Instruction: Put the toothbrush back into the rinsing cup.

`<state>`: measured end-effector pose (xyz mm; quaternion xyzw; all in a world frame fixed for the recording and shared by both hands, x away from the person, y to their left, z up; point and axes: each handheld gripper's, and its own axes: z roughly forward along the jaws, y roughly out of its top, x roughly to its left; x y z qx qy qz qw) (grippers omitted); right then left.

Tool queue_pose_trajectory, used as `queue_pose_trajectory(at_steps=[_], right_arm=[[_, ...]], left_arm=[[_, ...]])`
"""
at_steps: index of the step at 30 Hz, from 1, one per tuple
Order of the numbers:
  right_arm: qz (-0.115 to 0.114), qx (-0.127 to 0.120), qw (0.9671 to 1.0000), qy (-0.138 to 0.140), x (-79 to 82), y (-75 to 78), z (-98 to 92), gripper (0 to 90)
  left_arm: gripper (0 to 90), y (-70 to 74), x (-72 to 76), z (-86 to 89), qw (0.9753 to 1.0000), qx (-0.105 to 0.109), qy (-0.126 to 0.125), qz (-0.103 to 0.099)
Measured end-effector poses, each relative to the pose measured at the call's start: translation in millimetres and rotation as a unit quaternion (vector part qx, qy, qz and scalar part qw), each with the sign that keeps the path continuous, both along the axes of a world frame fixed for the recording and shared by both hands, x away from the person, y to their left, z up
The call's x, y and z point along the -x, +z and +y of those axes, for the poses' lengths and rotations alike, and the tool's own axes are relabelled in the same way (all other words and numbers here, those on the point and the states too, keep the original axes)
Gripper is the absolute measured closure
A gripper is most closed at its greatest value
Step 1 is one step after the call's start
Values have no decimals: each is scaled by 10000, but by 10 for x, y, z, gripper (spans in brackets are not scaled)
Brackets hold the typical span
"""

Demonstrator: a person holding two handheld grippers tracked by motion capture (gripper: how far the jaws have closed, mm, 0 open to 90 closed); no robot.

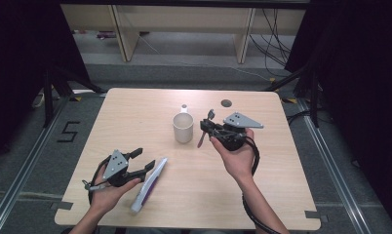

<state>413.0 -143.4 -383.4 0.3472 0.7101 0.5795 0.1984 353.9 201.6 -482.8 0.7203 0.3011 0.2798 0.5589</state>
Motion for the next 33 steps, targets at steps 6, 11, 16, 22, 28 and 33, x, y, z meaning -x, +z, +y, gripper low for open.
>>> queue_pose_trajectory(at_steps=[6,11,16,22,28,33], right_arm=[[25,-37,10000,-50,-52,67,12,806],[-60,15,9999,-118,-111,117,1,806],[-155,4,9997,-196,-165,149,-3,806],[-122,-21,9996,-252,-214,182,8,806],[-308,32,9991,-285,-300,236,44,806],[-335,-27,9989,-316,-361,274,98,806]], left_arm=[[342,-88,-40,68,9999,80,112,-30],[341,-145,-75,100,9996,185,181,-79],[341,-189,-92,122,9995,229,200,-65],[340,-213,-88,136,9993,254,277,15],[338,-247,-101,151,9992,256,295,5],[337,-290,-130,142,9993,300,227,-69]])
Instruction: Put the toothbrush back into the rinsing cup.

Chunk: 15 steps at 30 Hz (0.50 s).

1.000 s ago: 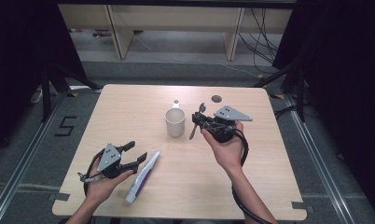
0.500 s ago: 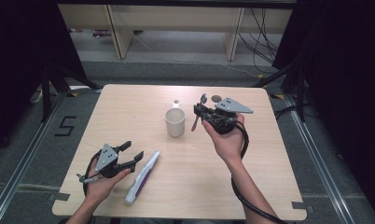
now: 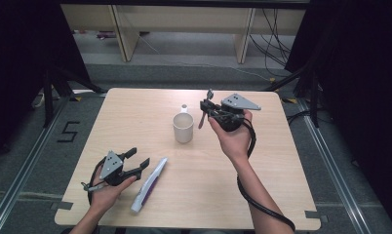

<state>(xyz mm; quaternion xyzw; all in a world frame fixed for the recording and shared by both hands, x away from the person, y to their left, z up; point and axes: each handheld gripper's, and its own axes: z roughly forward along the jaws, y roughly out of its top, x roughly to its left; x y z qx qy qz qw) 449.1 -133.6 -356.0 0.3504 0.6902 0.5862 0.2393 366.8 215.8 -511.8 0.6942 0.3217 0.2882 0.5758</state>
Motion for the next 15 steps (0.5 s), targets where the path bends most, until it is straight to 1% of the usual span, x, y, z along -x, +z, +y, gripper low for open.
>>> queue_pose_trajectory(at_steps=[1,2,3,4,5,6,7,8,9,10,12,13,15], right_arm=[[-4,33,10000,-7,-12,9,7,807],[7,-13,10000,13,-25,19,22,807],[5,-2,10000,-22,-32,27,30,806],[-65,37,10000,-41,-48,35,33,806],[-15,16,10000,-34,-56,41,44,807],[-67,6,10000,-38,-73,44,53,807],[-21,17,10000,-58,-83,48,59,807],[-47,27,10000,-41,-96,50,65,807],[-68,-13,10000,-45,-109,48,77,806],[-89,17,10000,-42,-130,48,78,807],[-102,2,9999,-86,-163,43,89,807],[-59,-31,9999,-90,-167,43,96,807],[-104,-15,9999,-106,-197,40,103,807]], left_arm=[[337,0,20,4,9999,-66,70,110],[337,-3,18,3,9999,-65,65,114],[337,-6,16,3,9999,-61,65,110],[337,-8,15,4,9999,-50,73,108],[337,-11,14,4,9999,-36,79,108],[337,-14,13,6,9999,-35,83,109],[337,-16,12,11,9999,-60,86,106],[337,-27,-11,8,10000,-15,18,5],[336,-25,8,11,9999,-58,92,105],[337,-30,7,8,9999,-44,95,113],[337,-37,7,8,9999,-54,90,128],[336,-38,6,7,9999,-55,99,124],[337,-40,7,7,9999,-54,96,121]])
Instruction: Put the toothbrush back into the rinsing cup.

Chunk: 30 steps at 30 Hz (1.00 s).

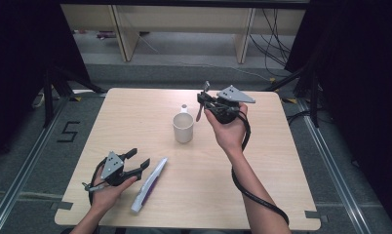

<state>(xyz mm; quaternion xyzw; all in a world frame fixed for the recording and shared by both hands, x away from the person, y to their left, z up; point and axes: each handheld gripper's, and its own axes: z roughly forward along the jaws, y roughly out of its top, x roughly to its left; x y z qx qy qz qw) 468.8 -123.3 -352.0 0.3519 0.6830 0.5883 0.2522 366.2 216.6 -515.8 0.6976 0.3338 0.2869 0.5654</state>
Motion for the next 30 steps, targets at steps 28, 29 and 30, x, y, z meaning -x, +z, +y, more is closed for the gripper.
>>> queue_pose_trajectory(at_steps=[28,29,30], right_arm=[[-231,-91,9993,-293,-324,-1,114,807],[-260,-143,9992,-251,-329,-1,128,807],[-312,-91,9992,-249,-347,0,135,807]], left_arm=[[336,-52,-39,-15,10000,-12,-79,-50],[336,-46,-25,-11,10000,-61,-28,30],[336,-47,-25,-10,10000,-56,-26,32]])
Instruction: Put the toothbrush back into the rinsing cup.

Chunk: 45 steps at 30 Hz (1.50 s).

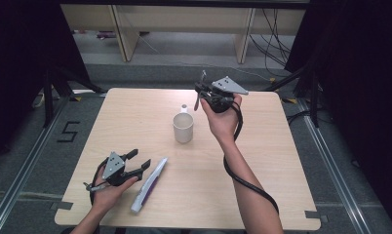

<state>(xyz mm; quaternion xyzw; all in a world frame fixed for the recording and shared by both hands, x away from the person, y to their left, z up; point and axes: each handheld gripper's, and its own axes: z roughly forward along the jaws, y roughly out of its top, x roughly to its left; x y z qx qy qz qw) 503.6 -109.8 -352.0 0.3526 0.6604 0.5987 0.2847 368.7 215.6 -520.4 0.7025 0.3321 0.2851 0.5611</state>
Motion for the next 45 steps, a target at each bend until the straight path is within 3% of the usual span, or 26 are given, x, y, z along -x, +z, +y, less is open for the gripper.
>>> queue_pose_trajectory(at_steps=[3,5,7,12,14,15,20,23,24,32,42,44,45], right_arm=[[78,-52,10000,-35,-10,2,29,807],[-24,-3,10000,-25,-45,-7,40,807],[63,-100,9999,-19,-55,-18,61,807],[27,-18,10000,-56,-126,-30,82,807],[131,-132,9998,-56,-132,-31,106,807],[42,-32,10000,-49,-155,-26,95,807],[26,-45,10000,-82,-198,-29,101,807],[50,-66,9999,-96,-225,-40,108,807],[56,-71,9999,-71,-238,-43,110,807],[138,-141,9998,-56,-306,-51,168,807],[80,-33,9999,-53,-409,-87,255,807],[172,-92,9998,-50,-405,-85,275,807],[92,-45,9999,-39,-420,-88,276,808]], left_arm=[[336,-5,-5,5,10000,7,6,-4],[336,-6,-7,7,10000,6,8,-5],[336,-7,-9,7,10000,12,6,-2],[335,-14,-9,8,10000,0,5,13],[335,-15,-11,11,10000,1,8,14],[335,-16,-12,11,10000,4,10,14],[335,-16,-8,7,10000,6,18,19],[335,-17,-5,1,10000,10,17,25],[335,-22,-28,-2,9999,26,-49,-101],[335,-22,-25,-6,9999,17,-48,-103],[334,-22,-24,-9,9999,17,-60,-102],[334,-22,-23,-10,9999,8,-58,-101],[334,-22,-23,-11,9999,7,-64,-103]])
